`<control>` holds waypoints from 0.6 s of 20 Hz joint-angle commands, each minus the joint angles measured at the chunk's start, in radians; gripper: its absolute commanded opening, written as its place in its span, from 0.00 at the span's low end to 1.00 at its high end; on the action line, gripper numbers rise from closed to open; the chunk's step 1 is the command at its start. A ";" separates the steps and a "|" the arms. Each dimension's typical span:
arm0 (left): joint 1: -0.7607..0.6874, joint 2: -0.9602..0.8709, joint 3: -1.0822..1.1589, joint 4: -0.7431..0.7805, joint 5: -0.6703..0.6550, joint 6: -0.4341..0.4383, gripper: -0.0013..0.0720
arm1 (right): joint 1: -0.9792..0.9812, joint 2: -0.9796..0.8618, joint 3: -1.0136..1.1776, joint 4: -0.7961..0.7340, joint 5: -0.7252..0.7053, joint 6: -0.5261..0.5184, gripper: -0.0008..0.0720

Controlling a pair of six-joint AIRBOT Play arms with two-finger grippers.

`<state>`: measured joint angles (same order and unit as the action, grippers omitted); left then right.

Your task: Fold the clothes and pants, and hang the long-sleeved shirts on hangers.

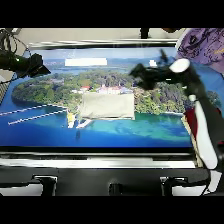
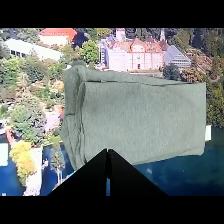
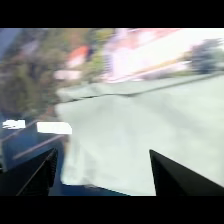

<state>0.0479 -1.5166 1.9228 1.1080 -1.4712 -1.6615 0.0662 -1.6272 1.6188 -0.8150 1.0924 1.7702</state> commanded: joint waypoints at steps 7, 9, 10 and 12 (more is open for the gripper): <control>0.001 -0.002 0.000 0.001 0.002 0.002 0.04 | -0.204 -0.174 -0.143 0.153 0.224 -0.299 0.90; 0.001 -0.002 0.000 0.001 0.002 0.001 0.04 | -0.204 -0.219 -0.149 0.203 0.221 -0.333 0.90; 0.001 -0.002 0.000 0.001 0.002 0.001 0.04 | -0.200 -0.237 -0.149 0.216 0.220 -0.343 0.86; 0.001 -0.002 0.000 0.001 0.002 0.001 0.04 | -0.186 -0.259 -0.149 0.217 0.213 -0.361 0.84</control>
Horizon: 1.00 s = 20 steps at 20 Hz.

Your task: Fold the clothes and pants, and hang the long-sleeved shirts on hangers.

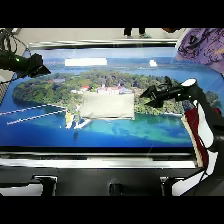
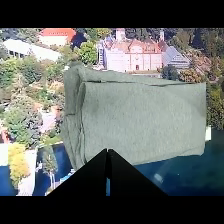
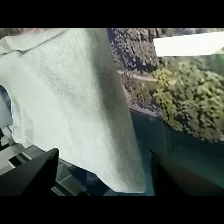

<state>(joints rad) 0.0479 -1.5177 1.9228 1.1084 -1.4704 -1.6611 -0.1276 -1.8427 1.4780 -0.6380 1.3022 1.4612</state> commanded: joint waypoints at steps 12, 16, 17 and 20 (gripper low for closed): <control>0.001 -0.003 -0.001 0.000 0.002 0.000 0.04 | 0.165 -0.107 -0.008 0.040 -0.109 -0.024 0.25; 0.000 -0.003 -0.001 0.000 0.000 0.000 0.04 | 0.148 -0.056 -0.006 0.047 -0.113 -0.023 0.06; 0.000 -0.003 -0.001 -0.001 0.000 0.000 0.04 | 0.139 -0.036 -0.003 0.043 -0.118 -0.016 0.06; 0.000 -0.003 -0.001 -0.001 0.000 0.000 0.04 | 0.092 0.014 0.025 0.037 -0.119 0.033 0.05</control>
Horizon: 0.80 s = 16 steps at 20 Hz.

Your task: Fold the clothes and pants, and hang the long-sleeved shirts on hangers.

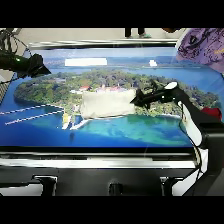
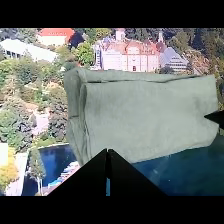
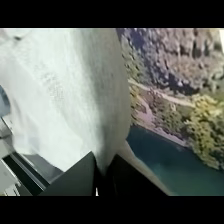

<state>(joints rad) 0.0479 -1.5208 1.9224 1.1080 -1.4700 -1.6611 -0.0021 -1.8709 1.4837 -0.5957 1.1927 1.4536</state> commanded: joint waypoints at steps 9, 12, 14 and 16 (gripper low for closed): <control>0.000 0.000 0.000 -0.004 -0.001 0.000 0.04 | -0.308 0.263 0.067 -0.110 -0.077 0.203 0.05; 0.000 0.000 0.000 -0.005 -0.001 -0.001 0.04 | -0.402 0.315 0.090 -0.158 -0.083 0.260 0.05; 0.000 0.000 0.000 -0.008 -0.002 -0.009 0.04 | -0.463 0.346 0.107 -0.193 -0.093 0.316 0.05; 0.000 0.000 0.000 -0.008 -0.008 -0.009 0.04 | -0.514 0.379 0.112 -0.233 -0.110 0.389 0.05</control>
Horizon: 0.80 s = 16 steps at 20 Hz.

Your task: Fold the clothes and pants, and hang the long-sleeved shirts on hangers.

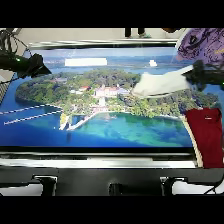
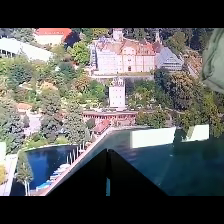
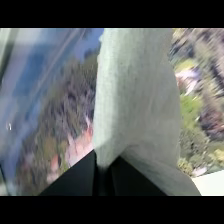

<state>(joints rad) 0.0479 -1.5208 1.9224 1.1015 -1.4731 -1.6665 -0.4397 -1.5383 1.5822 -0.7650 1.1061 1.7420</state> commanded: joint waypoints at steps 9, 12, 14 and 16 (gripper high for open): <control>0.000 0.000 0.000 -0.002 -0.031 -0.003 0.04 | -0.187 0.196 0.013 -0.352 -0.027 0.404 0.05; 0.000 0.000 0.000 -0.002 -0.031 -0.003 0.04 | -0.187 0.243 0.013 -0.479 -0.005 0.486 0.05; 0.000 0.000 0.000 -0.002 -0.032 -0.003 0.04 | -0.187 0.264 0.013 -0.543 0.036 0.512 0.05; 0.000 0.000 0.000 -0.002 -0.031 -0.003 0.04 | -0.187 0.280 0.013 -0.594 0.094 0.533 0.05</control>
<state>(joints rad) 0.0479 -1.5208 1.9224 1.0992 -1.5036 -1.6707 -0.6247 -1.2861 1.5948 -1.2503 1.1339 2.2166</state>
